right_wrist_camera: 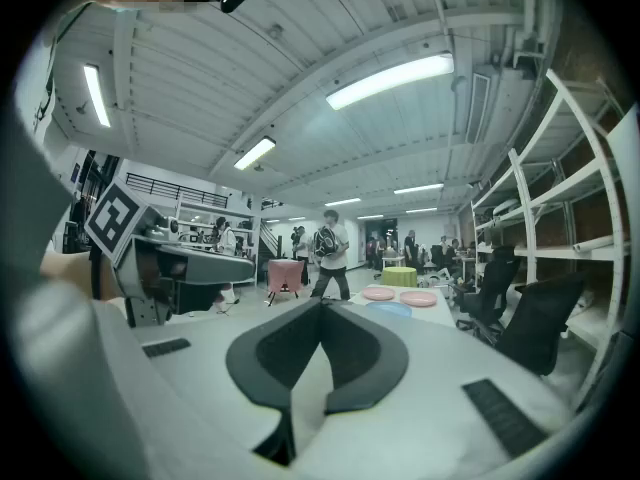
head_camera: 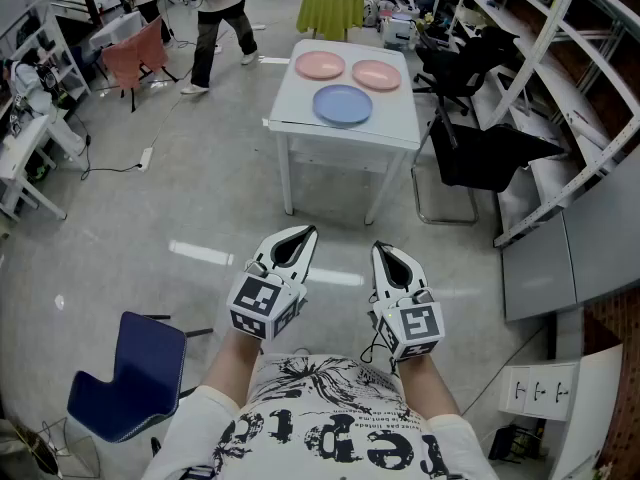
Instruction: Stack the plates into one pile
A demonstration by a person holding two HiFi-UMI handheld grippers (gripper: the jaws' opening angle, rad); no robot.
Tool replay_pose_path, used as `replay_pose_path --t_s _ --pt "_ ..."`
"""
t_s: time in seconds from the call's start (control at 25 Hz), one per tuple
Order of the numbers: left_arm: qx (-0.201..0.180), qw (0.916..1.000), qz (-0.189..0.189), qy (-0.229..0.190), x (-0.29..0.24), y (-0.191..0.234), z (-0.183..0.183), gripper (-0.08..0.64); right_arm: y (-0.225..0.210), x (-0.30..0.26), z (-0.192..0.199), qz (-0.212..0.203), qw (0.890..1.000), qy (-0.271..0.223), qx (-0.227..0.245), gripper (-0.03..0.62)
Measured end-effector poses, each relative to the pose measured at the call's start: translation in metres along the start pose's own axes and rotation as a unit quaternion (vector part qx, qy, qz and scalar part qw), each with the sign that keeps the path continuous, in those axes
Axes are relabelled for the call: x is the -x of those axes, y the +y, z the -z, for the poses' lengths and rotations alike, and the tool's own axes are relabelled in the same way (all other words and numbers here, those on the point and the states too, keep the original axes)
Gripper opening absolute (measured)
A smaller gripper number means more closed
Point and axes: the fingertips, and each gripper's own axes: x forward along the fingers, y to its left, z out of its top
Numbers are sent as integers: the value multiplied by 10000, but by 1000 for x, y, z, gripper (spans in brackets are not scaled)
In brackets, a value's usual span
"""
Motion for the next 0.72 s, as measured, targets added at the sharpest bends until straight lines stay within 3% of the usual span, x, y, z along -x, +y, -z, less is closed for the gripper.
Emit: replay_pose_path --t_s 0.32,0.72 --pt "97 9999 15 39 3 17 8 3 20 -15 9 -35 10000 72 -45 3" --pt "114 9998 115 104 5 34 11 3 20 -31 10 381 9989 75 -251 5"
